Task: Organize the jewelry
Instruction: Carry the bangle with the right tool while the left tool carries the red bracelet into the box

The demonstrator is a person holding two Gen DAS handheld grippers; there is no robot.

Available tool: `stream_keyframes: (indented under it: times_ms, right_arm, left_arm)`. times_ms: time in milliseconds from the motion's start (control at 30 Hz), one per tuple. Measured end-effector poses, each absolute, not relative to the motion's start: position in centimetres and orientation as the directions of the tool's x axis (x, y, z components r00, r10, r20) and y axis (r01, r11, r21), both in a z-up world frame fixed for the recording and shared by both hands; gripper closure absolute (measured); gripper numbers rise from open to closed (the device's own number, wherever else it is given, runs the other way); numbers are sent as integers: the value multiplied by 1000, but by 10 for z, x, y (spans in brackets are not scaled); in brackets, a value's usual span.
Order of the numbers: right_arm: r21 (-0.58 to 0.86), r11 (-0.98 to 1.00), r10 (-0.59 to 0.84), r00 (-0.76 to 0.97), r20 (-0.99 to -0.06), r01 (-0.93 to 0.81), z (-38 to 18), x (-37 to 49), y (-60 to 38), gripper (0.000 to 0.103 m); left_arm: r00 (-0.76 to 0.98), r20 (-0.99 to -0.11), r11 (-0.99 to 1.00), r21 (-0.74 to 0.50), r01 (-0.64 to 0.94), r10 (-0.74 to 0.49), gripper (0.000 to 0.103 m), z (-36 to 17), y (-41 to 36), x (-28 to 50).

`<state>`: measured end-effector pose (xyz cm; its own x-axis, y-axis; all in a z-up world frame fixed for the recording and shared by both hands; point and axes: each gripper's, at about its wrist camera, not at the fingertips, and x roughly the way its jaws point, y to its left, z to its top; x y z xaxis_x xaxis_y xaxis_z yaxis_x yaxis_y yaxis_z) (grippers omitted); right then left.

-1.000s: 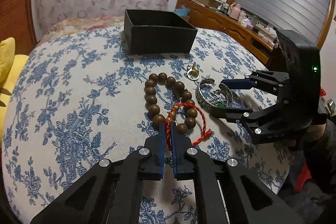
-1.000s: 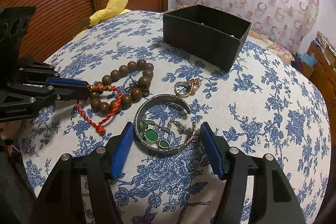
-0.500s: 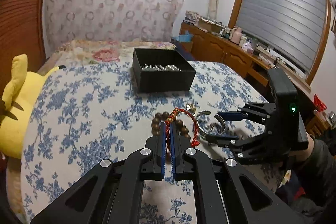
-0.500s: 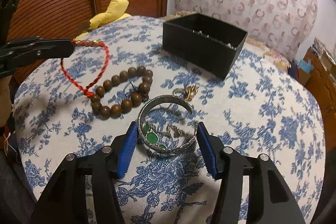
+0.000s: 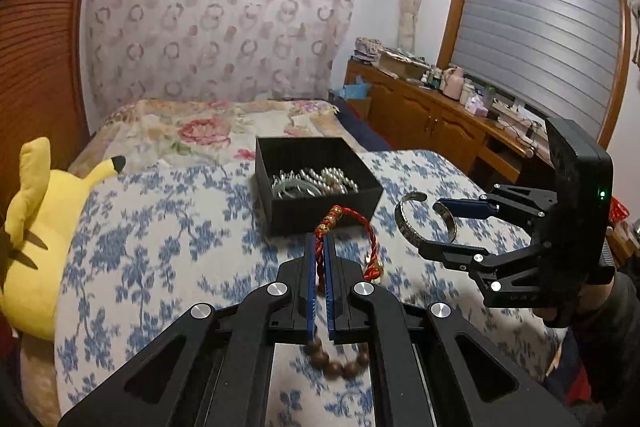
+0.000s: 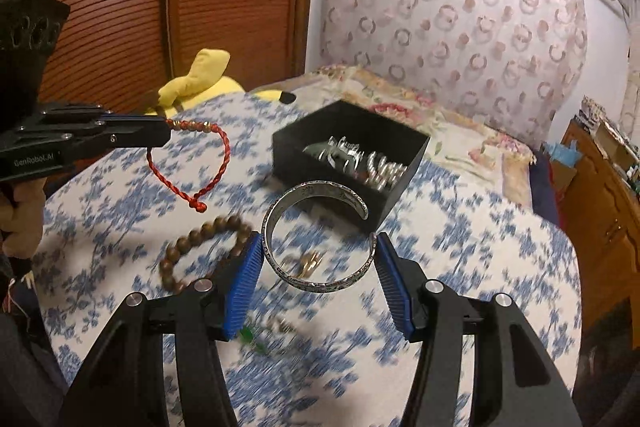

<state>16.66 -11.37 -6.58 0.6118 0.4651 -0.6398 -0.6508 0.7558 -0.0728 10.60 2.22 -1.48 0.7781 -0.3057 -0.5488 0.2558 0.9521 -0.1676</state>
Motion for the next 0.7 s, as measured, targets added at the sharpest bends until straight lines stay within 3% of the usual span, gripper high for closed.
stream_keyframes:
  times_ms: [700]
  right_arm:
    - [-1,717,531,548,-646,-697,-65,268,-97,44]
  left_arm:
    - [774,-561,956,-186,228,-294,100,-8,26,201]
